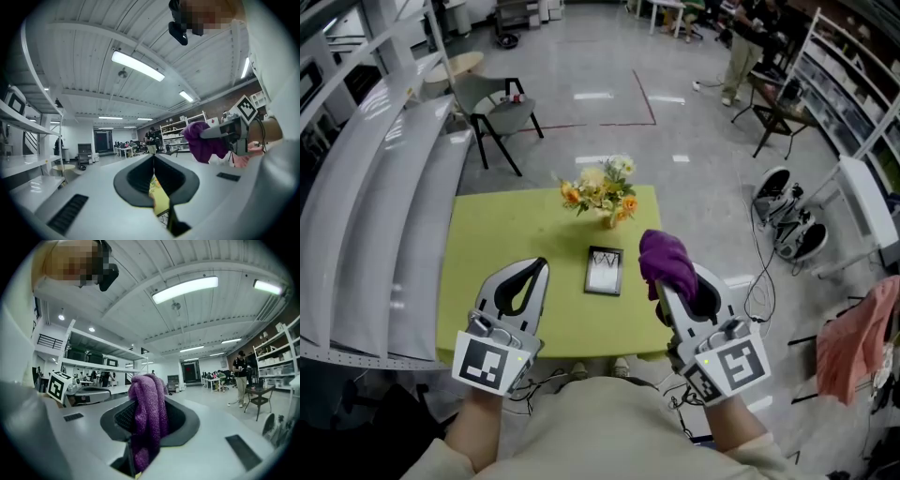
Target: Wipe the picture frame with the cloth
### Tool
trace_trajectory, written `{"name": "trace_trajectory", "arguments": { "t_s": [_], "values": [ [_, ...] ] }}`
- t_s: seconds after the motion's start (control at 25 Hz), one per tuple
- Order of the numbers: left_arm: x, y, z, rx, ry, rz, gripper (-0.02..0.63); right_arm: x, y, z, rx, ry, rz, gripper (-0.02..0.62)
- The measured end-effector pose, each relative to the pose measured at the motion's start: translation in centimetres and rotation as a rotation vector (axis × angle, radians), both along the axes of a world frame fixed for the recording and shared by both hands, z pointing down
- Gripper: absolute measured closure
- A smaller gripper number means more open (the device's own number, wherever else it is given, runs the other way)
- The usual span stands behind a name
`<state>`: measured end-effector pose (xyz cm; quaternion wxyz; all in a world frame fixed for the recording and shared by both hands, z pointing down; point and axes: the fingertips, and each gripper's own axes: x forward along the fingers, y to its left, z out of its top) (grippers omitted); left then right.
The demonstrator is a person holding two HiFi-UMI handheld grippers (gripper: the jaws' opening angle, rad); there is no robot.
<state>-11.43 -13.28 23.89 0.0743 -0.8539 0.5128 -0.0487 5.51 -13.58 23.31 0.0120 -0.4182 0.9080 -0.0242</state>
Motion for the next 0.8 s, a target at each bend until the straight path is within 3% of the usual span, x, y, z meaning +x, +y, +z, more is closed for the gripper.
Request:
{"name": "trace_trajectory", "arguments": {
  "t_s": [0.8],
  "values": [
    [0.5,-0.7,1.0,-0.041,-0.001,0.008,0.597,0.1,-0.9,2.1,-0.042,0.039,0.010,0.494]
  ]
}}
